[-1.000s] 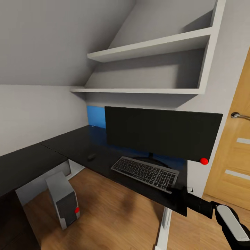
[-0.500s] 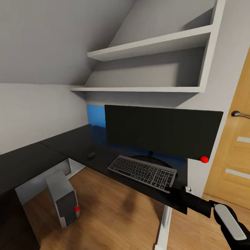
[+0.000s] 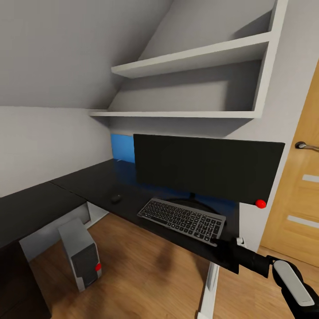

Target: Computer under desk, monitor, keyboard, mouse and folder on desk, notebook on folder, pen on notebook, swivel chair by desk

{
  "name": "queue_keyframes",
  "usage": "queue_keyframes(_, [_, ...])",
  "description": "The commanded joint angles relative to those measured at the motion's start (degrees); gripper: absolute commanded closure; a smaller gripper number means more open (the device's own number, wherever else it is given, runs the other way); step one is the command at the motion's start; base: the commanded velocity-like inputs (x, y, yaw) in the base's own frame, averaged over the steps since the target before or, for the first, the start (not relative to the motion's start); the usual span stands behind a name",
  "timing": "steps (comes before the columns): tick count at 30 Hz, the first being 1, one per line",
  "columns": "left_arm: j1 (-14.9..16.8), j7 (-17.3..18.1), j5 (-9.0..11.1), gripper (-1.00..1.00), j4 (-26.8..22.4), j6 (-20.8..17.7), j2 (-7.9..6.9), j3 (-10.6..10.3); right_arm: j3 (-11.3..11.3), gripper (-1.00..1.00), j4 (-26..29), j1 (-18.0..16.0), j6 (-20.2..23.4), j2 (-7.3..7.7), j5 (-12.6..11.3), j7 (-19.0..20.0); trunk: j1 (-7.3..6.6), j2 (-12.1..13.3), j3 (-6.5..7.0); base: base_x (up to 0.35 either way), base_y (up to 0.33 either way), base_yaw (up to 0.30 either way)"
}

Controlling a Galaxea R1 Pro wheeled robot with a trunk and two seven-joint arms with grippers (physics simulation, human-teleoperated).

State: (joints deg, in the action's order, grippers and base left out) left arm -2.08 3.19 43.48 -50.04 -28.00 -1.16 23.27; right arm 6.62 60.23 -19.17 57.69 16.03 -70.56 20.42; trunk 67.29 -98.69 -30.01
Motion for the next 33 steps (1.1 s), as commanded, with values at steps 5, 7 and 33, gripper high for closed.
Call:
queue_keyframes(5, [0.0, 0.2, 0.3, -1.0, -0.6, -1.3, -0.72, 0.8, 1.2, 1.0, -0.2, 0.0, -1.5, -1.06, 0.0, -0.6, -0.01, 0.0, -0.04, 0.0, 0.0, 0.0])
queue_keyframes(7, [0.0, 0.3, 0.4, -1.0, -0.7, -1.3, -0.83, 0.8, 1.3, 1.0, -0.2, 0.1, -1.5, -1.16, -0.1, -0.8, -0.01, 0.0, -0.04, 0.0, 0.0, 0.0])
queue_keyframes(33, [0.0, 0.1, 0.3, -1.0, -0.8, -1.4, -1.04, 0.9, 1.5, 1.0, -0.2, 0.6, 2.3, -0.73, -0.3, -0.8, -0.67, 1.2, 0.49, 0.0, 0.0, 0.0])
